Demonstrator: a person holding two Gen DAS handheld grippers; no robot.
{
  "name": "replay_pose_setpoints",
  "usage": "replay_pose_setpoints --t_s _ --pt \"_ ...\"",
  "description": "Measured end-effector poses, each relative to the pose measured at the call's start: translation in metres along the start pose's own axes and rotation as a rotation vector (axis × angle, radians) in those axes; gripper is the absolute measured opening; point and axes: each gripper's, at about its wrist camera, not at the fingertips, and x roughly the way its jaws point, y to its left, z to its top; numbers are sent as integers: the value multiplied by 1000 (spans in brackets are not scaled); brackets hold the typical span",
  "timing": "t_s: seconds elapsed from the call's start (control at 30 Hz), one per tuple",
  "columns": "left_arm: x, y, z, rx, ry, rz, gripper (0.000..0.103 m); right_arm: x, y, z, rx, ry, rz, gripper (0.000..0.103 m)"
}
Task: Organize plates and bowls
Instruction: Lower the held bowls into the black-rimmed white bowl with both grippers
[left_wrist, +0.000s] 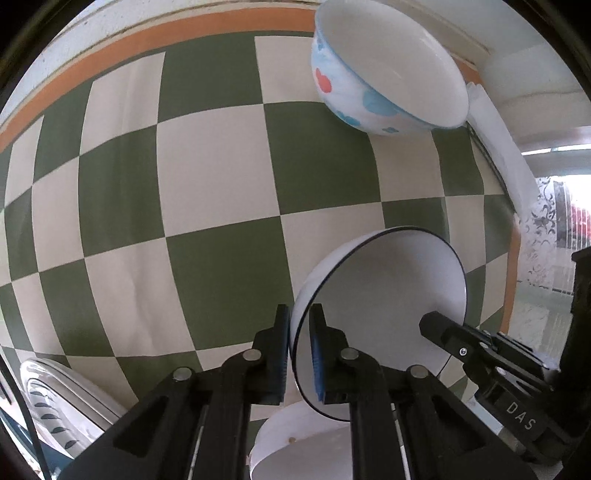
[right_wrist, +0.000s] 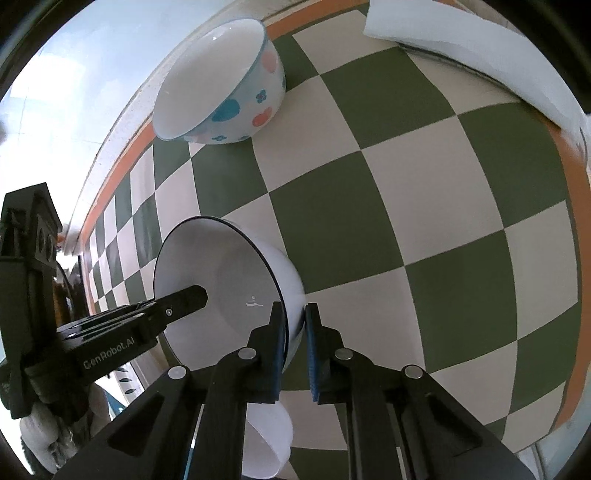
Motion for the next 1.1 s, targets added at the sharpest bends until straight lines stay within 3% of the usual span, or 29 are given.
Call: replay_pose_setpoints --t_s 0.23,0.6,0.9,1.1 --pt "-9 -14 -1 15 -34 11 9 -4 9 2 -17 -16 -14 10" --pt "-57 -17 -14 34 -107 5 9 -56 25 -6 -75 -70 -4 10" --pt "-96 -15 -46 55 -150 14 9 -87 48 -40 -127 -93 23 10" --pt "-96 -9 -71 55 -134 6 9 -88 52 -73 -138 -66 26 10"
